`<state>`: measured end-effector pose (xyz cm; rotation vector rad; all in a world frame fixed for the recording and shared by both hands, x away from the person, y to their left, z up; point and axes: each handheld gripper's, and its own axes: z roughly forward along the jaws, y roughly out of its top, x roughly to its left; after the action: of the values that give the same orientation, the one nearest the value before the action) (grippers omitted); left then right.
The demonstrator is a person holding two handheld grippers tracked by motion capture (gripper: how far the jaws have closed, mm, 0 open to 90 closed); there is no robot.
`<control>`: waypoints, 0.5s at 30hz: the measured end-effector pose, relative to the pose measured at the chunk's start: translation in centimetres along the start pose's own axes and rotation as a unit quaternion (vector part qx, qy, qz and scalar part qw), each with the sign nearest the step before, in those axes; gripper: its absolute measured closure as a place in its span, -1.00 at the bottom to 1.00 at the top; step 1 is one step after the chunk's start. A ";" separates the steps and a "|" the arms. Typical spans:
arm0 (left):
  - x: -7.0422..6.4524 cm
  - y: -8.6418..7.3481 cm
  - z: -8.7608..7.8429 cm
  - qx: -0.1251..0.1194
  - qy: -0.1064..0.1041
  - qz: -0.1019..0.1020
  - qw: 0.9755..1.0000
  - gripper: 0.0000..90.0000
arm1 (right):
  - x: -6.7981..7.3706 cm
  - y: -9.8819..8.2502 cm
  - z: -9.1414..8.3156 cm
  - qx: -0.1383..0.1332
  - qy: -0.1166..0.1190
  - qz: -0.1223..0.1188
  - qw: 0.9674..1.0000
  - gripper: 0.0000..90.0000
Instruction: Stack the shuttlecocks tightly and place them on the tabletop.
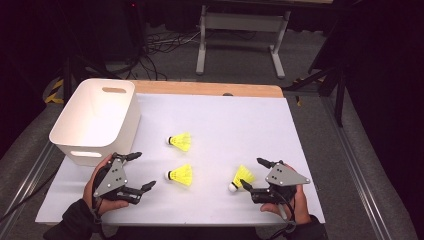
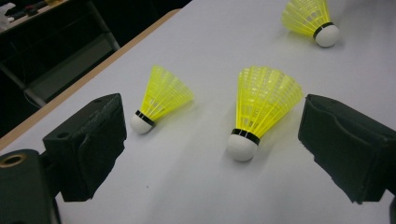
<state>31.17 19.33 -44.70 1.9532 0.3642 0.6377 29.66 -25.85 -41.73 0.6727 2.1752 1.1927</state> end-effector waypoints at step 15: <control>-0.6 -3.5 -2.3 0.017 -0.015 -0.046 0.999 -0.77 | 1.9 2.0 2.8 0.052 0.054 -0.026 0.997 -0.42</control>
<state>29.44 22.26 -47.16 1.9641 0.4459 0.5467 30.51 -22.05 -41.72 0.6045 2.3432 1.1182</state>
